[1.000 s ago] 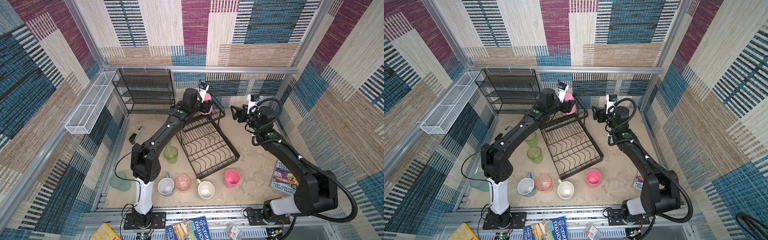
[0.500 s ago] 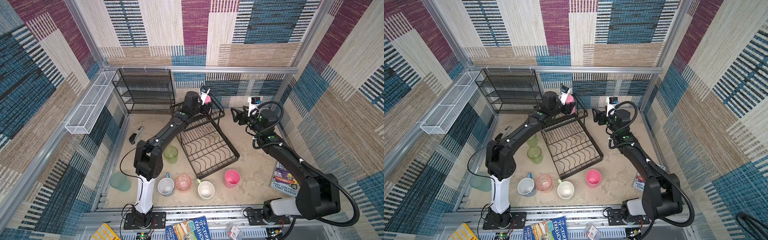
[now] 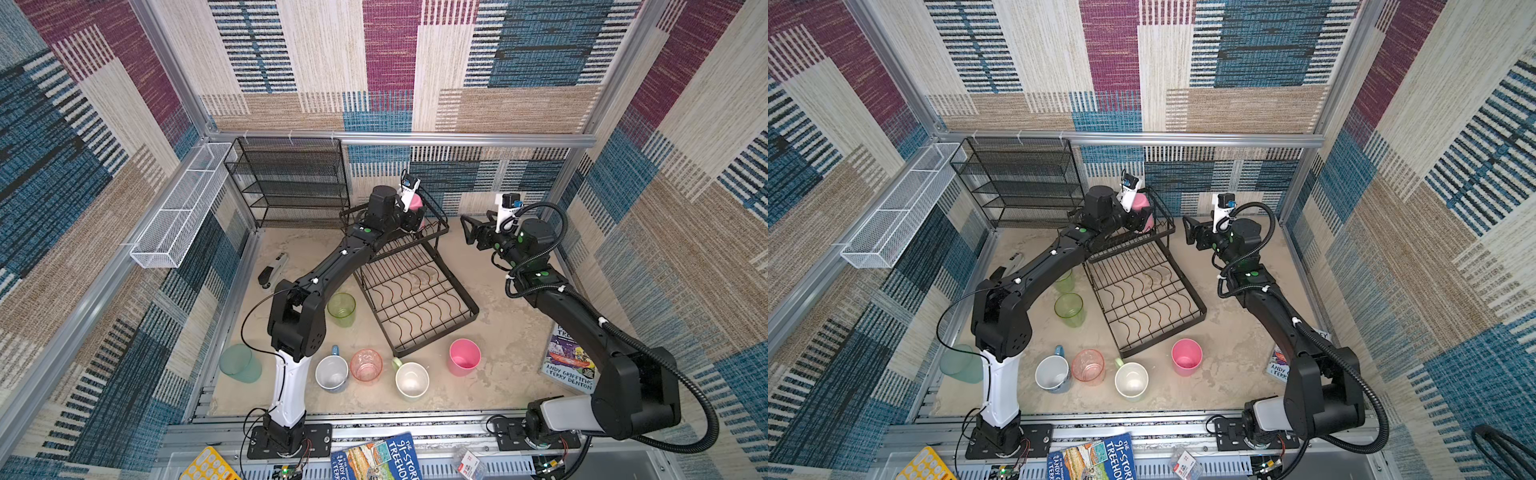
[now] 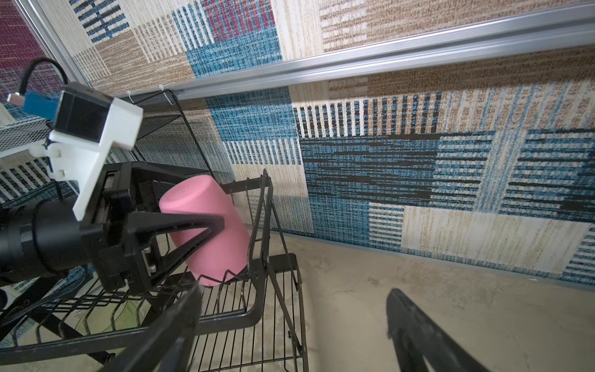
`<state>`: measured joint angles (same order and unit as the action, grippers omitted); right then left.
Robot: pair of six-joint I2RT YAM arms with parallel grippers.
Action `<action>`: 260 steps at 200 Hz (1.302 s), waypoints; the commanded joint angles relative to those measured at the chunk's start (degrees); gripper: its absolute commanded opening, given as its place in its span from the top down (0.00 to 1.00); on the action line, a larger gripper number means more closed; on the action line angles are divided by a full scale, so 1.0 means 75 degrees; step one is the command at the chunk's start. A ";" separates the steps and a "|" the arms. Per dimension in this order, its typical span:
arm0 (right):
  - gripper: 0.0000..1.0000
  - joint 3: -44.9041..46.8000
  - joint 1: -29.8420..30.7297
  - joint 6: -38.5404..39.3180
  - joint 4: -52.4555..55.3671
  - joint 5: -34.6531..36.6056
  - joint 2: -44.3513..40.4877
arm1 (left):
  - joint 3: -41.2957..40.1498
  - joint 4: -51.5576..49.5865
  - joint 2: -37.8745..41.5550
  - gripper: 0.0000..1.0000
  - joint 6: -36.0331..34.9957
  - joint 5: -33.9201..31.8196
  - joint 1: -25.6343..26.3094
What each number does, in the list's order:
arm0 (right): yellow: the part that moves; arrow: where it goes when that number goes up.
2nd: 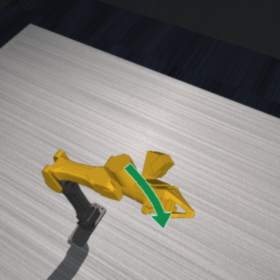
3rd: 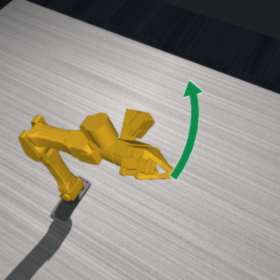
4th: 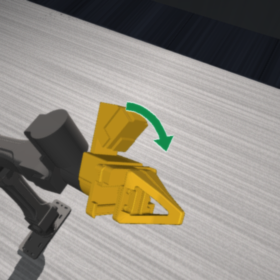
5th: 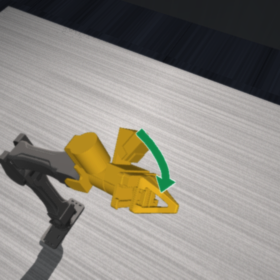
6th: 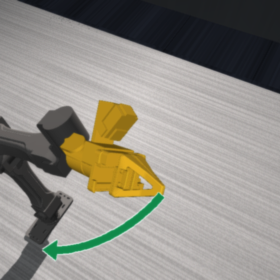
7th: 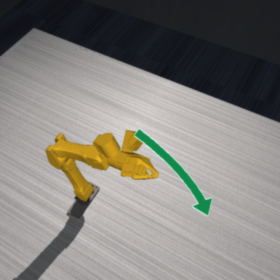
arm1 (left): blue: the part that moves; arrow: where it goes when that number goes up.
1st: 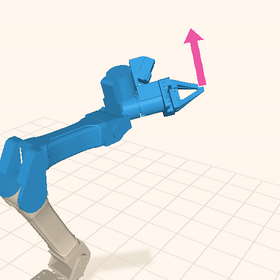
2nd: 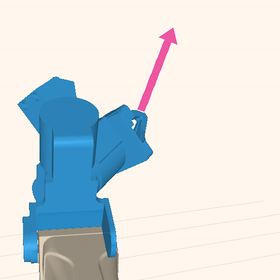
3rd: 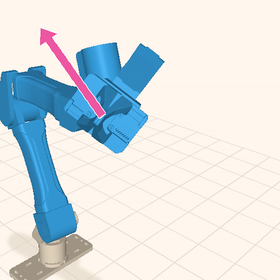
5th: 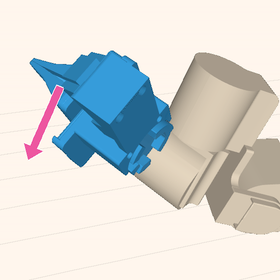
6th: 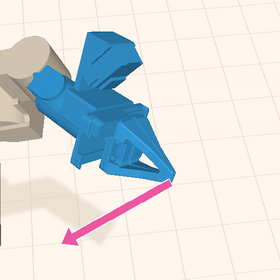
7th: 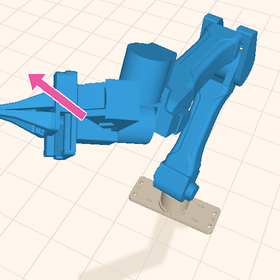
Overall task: Load cups into a dish rack
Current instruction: Place the cup upside down at the dish rack.
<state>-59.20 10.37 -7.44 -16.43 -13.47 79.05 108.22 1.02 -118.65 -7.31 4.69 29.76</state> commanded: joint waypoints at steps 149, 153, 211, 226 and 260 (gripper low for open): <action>0.01 -0.0431 0.0386 0.0152 0.1668 0.1644 -0.0489 | -0.0860 -0.0172 0.1834 0.01 -0.0122 0.0113 0.0005; 0.01 -0.0454 0.0436 0.0122 0.1819 0.1770 -0.0511 | -0.0913 -0.0225 0.1916 0.01 -0.0096 0.0072 0.0005; 0.12 -0.0366 0.1260 -0.0602 0.4368 0.2466 -0.0981 | -0.2055 -0.1113 0.3371 0.03 0.0340 -0.0607 -0.0008; 0.14 -0.0267 0.1577 -0.0742 0.4897 0.2656 -0.1065 | -0.2447 -0.1347 0.3824 0.03 0.0416 -0.0832 -0.0006; 0.18 -0.0169 0.2179 -0.0991 0.5764 0.2881 -0.1102 | -0.3160 -0.1980 0.4686 0.04 0.0682 -0.1190 -0.0007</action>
<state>-60.66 24.84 -12.38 20.10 5.65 71.22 86.80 -9.37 -86.52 -4.80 -1.30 29.74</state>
